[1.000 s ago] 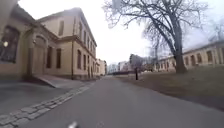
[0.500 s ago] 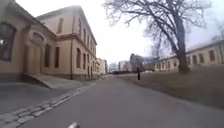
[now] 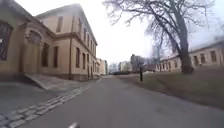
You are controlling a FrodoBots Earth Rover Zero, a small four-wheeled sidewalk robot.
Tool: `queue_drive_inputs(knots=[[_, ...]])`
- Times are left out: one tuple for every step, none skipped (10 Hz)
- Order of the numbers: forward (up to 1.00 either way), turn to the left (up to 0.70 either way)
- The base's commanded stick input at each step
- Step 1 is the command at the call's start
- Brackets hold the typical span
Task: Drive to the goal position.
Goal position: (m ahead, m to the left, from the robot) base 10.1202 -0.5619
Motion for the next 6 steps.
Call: queue_drive_inputs(knots=[[1.00, 0.00], [1.00, 0.00], [1.00, 0.00], [1.00, 0.00], [1.00, 0.00], [1.00, 0.00]])
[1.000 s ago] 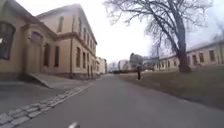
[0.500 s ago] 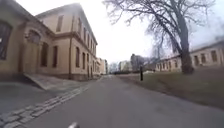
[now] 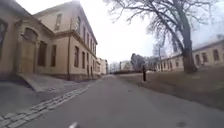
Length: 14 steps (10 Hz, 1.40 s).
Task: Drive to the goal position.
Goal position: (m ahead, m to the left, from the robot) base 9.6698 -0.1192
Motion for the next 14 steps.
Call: queue_drive_inputs(knots=[[1.00, 0.00], [1.00, 0.00], [1.00, 0.00], [1.00, 0.00], [1.00, 0.00], [1.00, 0.00], [1.00, 0.00], [1.00, 0.00], [1.00, 0.00], [1.00, 0.00], [1.00, 0.00], [1.00, 0.00], [1.00, 0.00], [1.00, 0.00]])
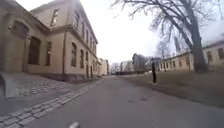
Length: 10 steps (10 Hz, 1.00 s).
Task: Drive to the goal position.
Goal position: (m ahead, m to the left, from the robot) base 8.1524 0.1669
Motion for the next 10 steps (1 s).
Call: queue_drive_inputs(knots=[[1.00, 0.00], [1.00, 0.00], [1.00, 0.00], [1.00, 0.00], [1.00, 0.00], [1.00, 0.00], [1.00, 0.00], [1.00, 0.00], [1.00, 0.00], [1.00, 0.00]])
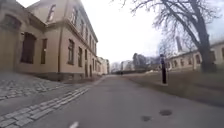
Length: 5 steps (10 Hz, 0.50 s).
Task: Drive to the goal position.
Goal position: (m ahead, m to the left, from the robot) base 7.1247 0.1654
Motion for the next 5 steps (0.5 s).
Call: queue_drive_inputs(knots=[[1.00, 0.00], [1.00, 0.00], [1.00, 0.00], [1.00, 0.00], [1.00, 0.00]])
